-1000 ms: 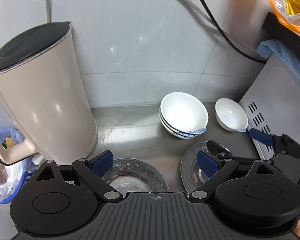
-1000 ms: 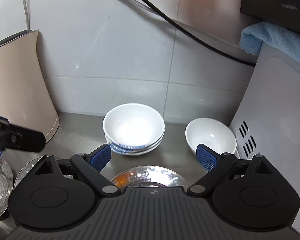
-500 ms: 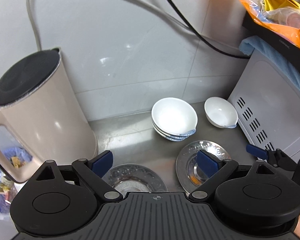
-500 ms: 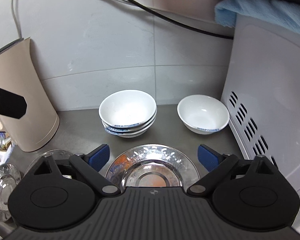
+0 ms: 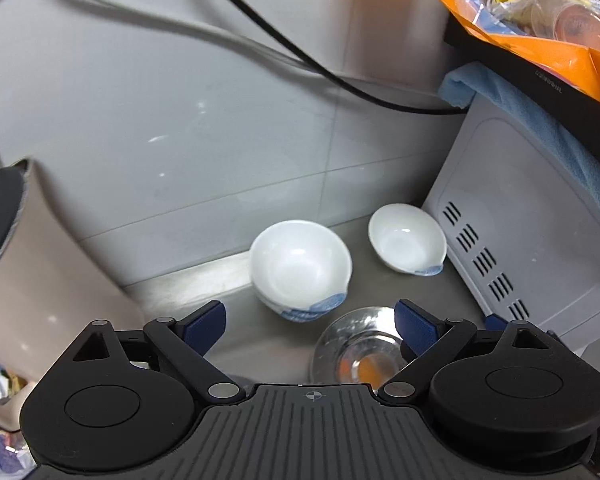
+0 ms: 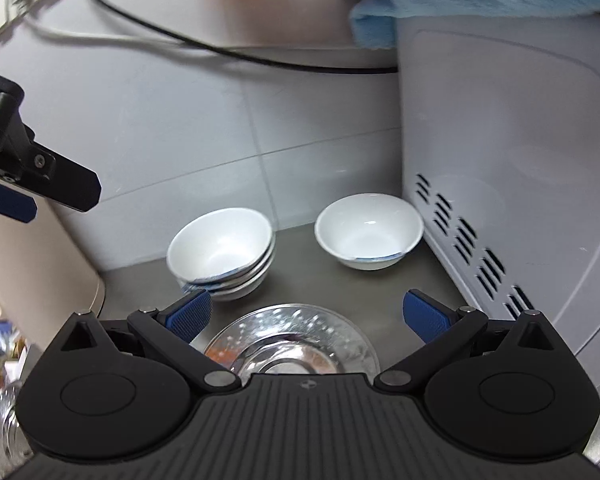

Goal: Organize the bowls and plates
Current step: 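Move both grippers to the last white bowl beside the microwave and close on its rim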

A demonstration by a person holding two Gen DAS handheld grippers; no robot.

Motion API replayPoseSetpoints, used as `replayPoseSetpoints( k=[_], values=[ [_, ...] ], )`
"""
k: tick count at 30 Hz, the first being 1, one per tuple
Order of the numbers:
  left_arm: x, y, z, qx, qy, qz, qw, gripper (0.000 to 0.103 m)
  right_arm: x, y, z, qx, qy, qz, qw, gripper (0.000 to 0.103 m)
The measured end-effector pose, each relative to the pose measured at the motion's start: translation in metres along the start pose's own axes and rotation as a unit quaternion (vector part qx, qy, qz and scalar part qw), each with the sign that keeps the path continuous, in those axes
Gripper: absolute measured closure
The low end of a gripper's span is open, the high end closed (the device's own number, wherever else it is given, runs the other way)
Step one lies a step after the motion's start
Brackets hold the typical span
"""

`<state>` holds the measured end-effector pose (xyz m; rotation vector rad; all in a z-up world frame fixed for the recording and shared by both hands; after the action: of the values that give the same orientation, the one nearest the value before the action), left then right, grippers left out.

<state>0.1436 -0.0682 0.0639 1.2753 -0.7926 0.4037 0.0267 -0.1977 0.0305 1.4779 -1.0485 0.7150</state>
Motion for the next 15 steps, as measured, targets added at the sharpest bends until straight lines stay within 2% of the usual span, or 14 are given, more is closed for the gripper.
replayPoseSetpoints(
  k=[5, 11, 15],
  values=[
    [0.013, -0.029, 0.021, -0.018, -0.004, -0.007, 0.9998, 0.0, 0.004, -0.005, 0.025, -0.024, -0.057, 0.017, 0.998, 0.004],
    [0.022, -0.067, 0.035, -0.031, 0.0, -0.025, 0.9992, 0.0, 0.006, -0.015, 0.042, -0.046, -0.072, 0.035, 0.996, 0.008],
    [0.025, -0.087, 0.04, -0.037, -0.001, -0.031, 0.9988, 0.0, 0.005, -0.023, 0.048, -0.05, -0.085, 0.034, 0.995, 0.016]
  ],
)
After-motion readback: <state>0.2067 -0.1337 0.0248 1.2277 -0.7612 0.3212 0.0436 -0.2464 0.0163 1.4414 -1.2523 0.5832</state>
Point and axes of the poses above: each gripper's, at about its wrist camera, not at the fingertips, and y roughly against the way its jaws point, z to its right, x to its top, the point moved 4 cm from there along -y, roughly the way its jaws point, and after that the axes turned 10 degrees about z, right-handed, at the moved point
